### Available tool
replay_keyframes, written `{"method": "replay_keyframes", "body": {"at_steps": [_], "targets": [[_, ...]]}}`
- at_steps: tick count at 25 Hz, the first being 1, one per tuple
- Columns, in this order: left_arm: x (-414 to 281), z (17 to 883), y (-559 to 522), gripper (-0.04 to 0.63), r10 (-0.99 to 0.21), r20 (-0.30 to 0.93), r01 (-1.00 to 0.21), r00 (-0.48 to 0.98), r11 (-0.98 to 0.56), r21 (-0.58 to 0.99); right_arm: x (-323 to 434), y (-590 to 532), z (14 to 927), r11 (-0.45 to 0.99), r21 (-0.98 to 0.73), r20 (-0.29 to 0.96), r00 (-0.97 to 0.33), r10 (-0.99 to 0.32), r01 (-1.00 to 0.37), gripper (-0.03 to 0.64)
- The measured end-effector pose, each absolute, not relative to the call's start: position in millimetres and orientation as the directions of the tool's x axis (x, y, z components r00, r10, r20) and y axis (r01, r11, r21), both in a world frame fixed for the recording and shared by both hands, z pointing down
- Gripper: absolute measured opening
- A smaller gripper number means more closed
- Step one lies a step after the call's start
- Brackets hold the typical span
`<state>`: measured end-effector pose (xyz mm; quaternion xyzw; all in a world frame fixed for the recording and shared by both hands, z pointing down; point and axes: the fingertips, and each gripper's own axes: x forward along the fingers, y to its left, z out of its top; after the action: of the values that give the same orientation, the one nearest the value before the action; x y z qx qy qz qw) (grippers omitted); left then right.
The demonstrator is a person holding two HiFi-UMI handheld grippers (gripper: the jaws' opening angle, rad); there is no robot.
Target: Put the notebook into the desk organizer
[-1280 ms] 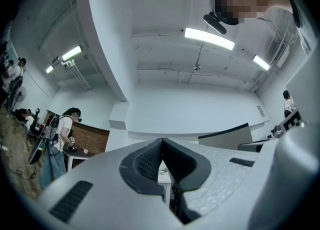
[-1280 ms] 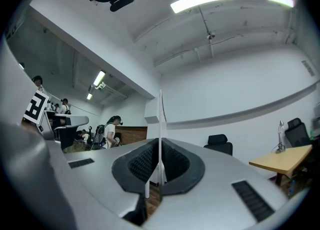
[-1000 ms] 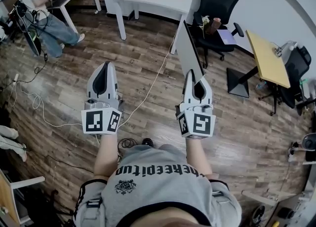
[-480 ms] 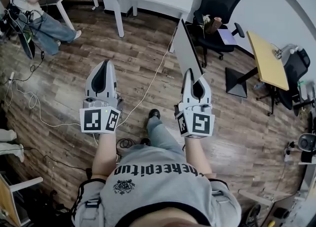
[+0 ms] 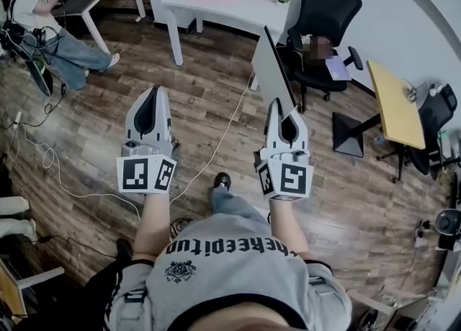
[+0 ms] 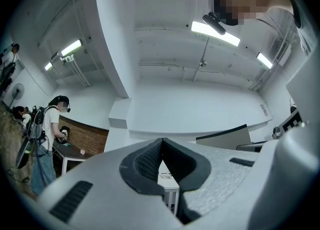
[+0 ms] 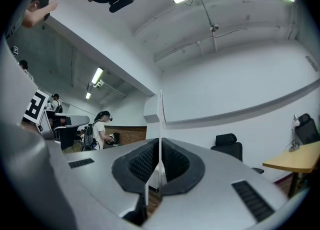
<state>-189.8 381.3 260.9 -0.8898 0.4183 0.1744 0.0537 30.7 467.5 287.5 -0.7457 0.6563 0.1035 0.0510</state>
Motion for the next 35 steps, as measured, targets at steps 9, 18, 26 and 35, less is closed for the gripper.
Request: {"method": "replay_keyframes", "body": {"at_steps": [9, 18, 26, 35], "targets": [[-154.5, 244.1, 309.5, 0.003, -0.727, -0.366, -0.772, 0.581, -0.635, 0.037, 66.5, 392.2, 272.0, -0.121, 0.052, -0.236, 0.106, -0.966, -0.991, 0.009], [-116.5, 240.6, 243.0, 0.003, -0.723, -0.379, -0.775, 0.577, -0.631, 0.025, 101.6, 324.6, 269.3, -0.109, 0.054, -0.256, 0.092, -0.962, -0.993, 0.008], [-101.7, 257.2, 206.1, 0.003, -0.748, -0.345, -0.792, 0.567, -0.610, 0.022, 126.1, 278.5, 286.8, -0.096, 0.025, -0.220, 0.088, -0.972, -0.995, 0.008], [-97.0, 268.1, 149.5, 0.003, -0.768, -0.322, -0.804, 0.553, -0.594, 0.036, 130.5, 219.6, 298.7, -0.067, 0.023, -0.196, 0.061, -0.979, -0.997, 0.009]]}}
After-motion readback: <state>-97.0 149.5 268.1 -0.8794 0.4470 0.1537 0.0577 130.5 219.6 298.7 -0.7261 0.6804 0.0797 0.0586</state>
